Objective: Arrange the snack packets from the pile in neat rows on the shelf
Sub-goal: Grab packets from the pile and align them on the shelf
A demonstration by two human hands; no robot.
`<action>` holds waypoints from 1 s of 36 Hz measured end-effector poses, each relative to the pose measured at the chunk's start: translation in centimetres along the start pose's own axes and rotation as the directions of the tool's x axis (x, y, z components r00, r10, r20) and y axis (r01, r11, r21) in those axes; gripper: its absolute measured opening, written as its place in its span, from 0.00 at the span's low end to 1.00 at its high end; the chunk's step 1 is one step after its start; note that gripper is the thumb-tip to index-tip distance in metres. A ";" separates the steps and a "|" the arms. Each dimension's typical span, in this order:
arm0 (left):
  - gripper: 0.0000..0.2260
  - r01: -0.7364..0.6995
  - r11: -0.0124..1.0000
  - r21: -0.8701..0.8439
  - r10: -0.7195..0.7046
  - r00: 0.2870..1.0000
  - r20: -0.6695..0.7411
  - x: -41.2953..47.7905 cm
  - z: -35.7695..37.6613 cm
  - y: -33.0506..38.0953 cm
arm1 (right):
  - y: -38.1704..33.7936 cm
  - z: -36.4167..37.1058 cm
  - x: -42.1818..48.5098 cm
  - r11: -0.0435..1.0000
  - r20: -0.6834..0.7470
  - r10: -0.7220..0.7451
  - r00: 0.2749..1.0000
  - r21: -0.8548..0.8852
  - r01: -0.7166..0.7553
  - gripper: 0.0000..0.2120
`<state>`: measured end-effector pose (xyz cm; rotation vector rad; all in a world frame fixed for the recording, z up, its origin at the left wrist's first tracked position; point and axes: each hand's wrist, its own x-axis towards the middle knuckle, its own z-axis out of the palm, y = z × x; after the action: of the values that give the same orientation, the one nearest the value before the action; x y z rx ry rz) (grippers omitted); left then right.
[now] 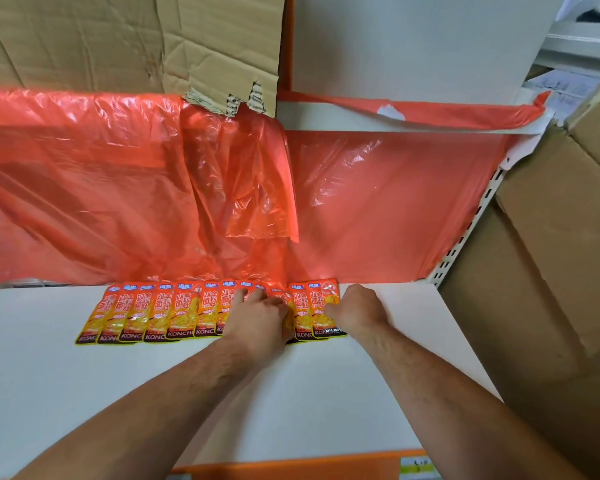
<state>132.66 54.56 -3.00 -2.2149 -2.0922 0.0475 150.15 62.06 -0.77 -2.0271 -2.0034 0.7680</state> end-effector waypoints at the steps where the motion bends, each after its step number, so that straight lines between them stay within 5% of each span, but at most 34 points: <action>1: 0.16 0.003 1.000 0.003 -0.003 1.000 0.006 0.1 0.0 0.0 | 0.0 -0.1 -0.1 1.000 -0.006 -0.002 1.000 -0.014 0.002 0.16; 11: 0.14 0.013 0.999 -0.031 -0.013 1.000 0.006 0.0 -1.0 0.6 | 0.3 0.2 -0.8 0.988 -0.034 -0.096 0.995 -0.126 0.091 0.11; 18: 0.26 0.121 0.990 -0.070 -0.121 0.993 0.008 -1.4 -2.6 0.1 | 0.6 -0.1 -1.6 0.887 -0.115 -0.387 0.915 -0.320 0.334 0.18; 25: 0.34 0.279 0.957 -0.077 -0.270 0.957 0.107 -4.8 -3.2 -0.7 | -0.4 1.6 -3.3 0.719 -0.021 -0.614 0.789 -0.425 0.549 0.30; 36: 0.30 0.442 0.896 -0.041 -0.435 0.894 0.110 -12.9 -3.0 -5.9 | -6.3 5.1 -8.6 0.653 0.194 -0.663 0.723 -0.324 0.685 0.34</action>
<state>126.26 41.87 0.00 -1.7440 -2.6317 0.0564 142.60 53.00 -0.14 -1.1735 -2.8302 0.2818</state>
